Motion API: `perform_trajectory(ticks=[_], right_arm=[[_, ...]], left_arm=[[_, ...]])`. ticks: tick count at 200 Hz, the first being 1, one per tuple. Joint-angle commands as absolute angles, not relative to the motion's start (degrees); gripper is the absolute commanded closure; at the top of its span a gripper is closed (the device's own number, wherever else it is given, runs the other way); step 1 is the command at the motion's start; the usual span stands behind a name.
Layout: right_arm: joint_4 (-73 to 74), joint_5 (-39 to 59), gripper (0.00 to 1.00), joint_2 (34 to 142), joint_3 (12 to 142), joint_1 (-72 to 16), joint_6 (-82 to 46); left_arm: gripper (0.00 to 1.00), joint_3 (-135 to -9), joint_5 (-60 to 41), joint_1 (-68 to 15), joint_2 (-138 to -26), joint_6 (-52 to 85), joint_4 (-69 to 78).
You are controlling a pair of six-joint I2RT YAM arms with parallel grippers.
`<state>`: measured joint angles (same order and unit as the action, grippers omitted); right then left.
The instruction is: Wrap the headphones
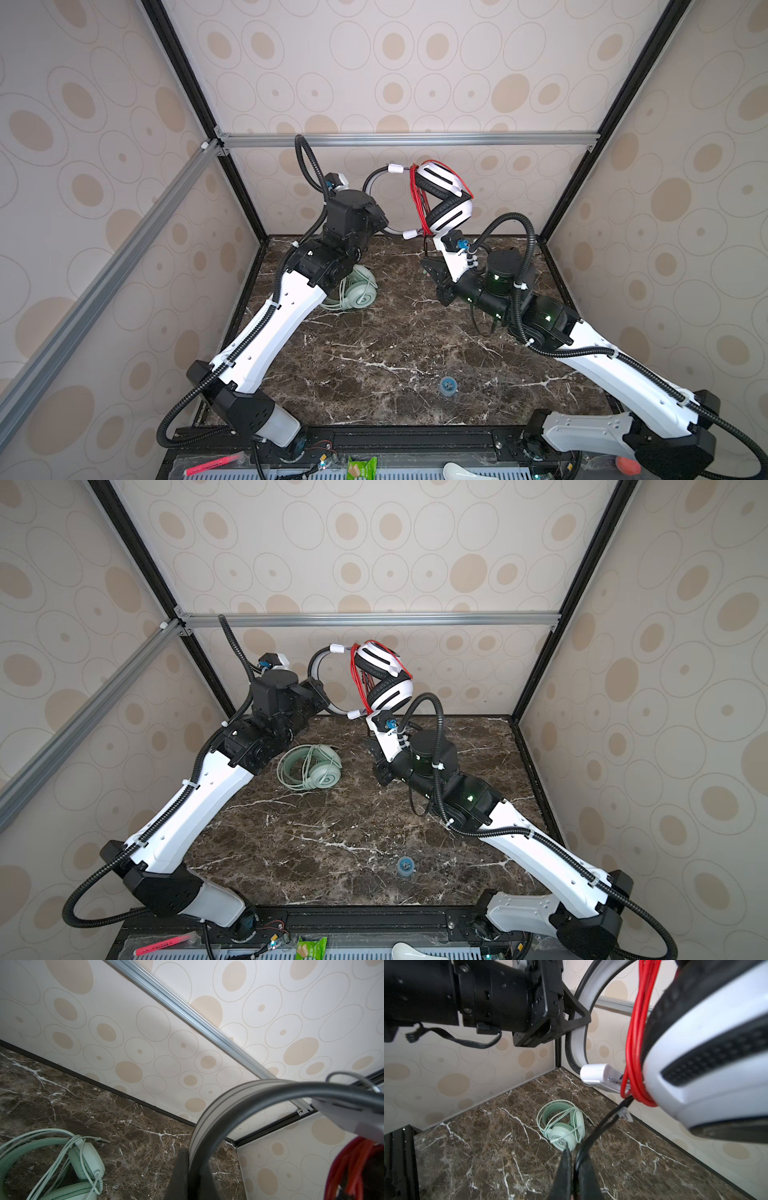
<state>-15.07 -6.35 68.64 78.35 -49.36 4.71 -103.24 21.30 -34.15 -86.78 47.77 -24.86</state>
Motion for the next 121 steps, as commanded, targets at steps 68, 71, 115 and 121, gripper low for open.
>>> perform_trajectory(ticks=[68, 71, 115, 121], right_arm=[[-39.63, -14.06, 1.0, 77.41, 96.39, -52.82, 7.53], [-40.23, -14.19, 1.0, 77.84, 96.98, -52.9, 7.68], [-43.1, -15.29, 1.0, 80.44, 100.81, -52.96, 8.03], [-43.29, -15.28, 1.0, 80.86, 101.21, -52.99, 8.27]], left_arm=[[1.0, -104.02, 30.72, -36.07, -87.32, 33.31, -27.8], [1.0, -104.12, 30.68, -36.18, -87.56, 32.9, -28.3], [1.0, -105.51, 29.53, -38.2, -90.0, 26.37, -34.86], [1.0, -105.03, 29.13, -38.31, -89.91, 25.68, -35.27]])
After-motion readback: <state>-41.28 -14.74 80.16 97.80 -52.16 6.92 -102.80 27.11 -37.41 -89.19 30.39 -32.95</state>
